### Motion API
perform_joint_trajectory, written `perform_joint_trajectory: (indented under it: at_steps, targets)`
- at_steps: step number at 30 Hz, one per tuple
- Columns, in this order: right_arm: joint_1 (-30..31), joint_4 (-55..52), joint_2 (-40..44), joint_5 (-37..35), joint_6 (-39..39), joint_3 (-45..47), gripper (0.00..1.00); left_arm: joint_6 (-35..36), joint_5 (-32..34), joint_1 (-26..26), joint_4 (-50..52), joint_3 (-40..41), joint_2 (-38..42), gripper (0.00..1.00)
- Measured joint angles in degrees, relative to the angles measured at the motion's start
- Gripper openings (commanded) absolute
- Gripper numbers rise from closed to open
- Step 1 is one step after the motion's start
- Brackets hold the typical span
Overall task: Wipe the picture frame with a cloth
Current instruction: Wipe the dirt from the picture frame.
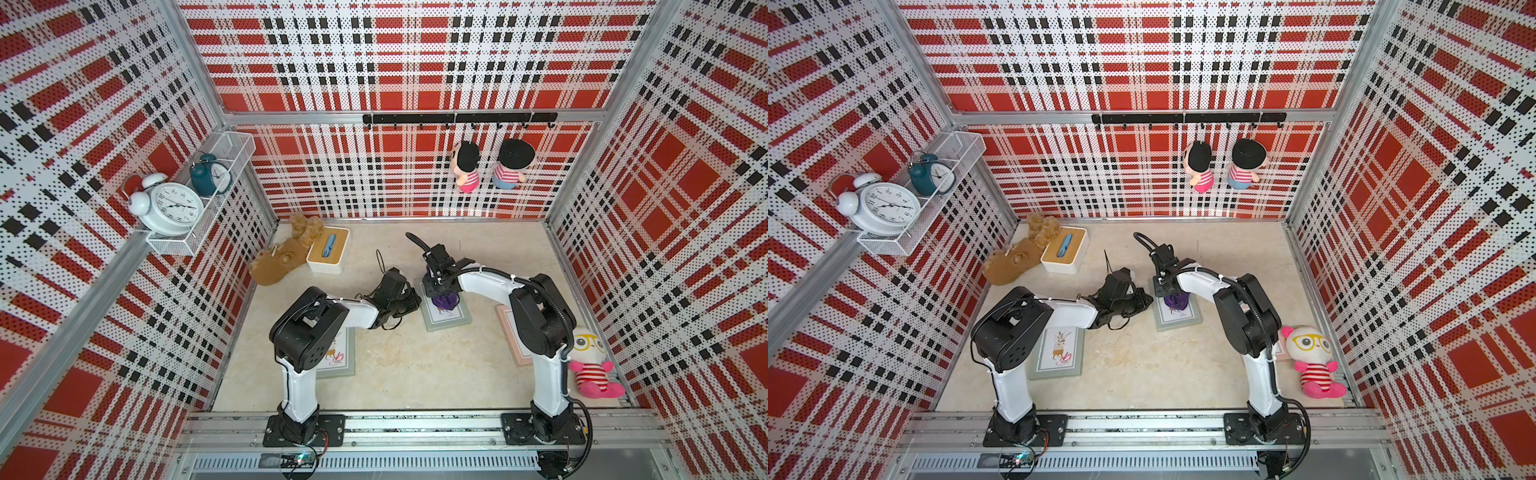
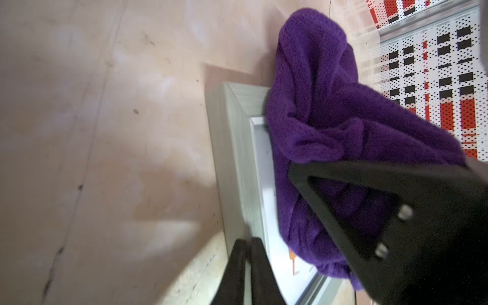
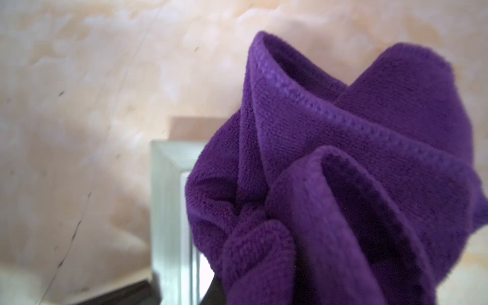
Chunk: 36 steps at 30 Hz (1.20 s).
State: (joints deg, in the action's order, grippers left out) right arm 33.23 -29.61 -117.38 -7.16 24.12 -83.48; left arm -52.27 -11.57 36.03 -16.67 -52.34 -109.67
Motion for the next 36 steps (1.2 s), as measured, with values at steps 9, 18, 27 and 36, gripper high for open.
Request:
perform_joint_trajectory:
  at_steps: [9, 18, 27, 36]
  targets:
    - [3.5, -1.79, -2.95, -1.46, 0.68, -4.31, 0.0, 0.0, -0.02, 0.0, 0.0, 0.0, 0.0, 0.1]
    - [-0.68, -1.49, -1.18, -2.93, 2.78, -1.9, 0.0, 0.0, -0.02, 0.0, -0.11, 0.07, 0.0, 0.1]
    - [3.15, -2.49, -3.21, -1.4, 3.52, -4.9, 0.0, -0.04, 0.0, 0.0, -0.11, 0.07, 0.0, 0.1]
    - [-3.54, -3.65, 3.02, -5.64, 2.29, 0.68, 0.0, 0.02, 0.07, 0.02, 0.72, 0.55, -0.13, 0.1]
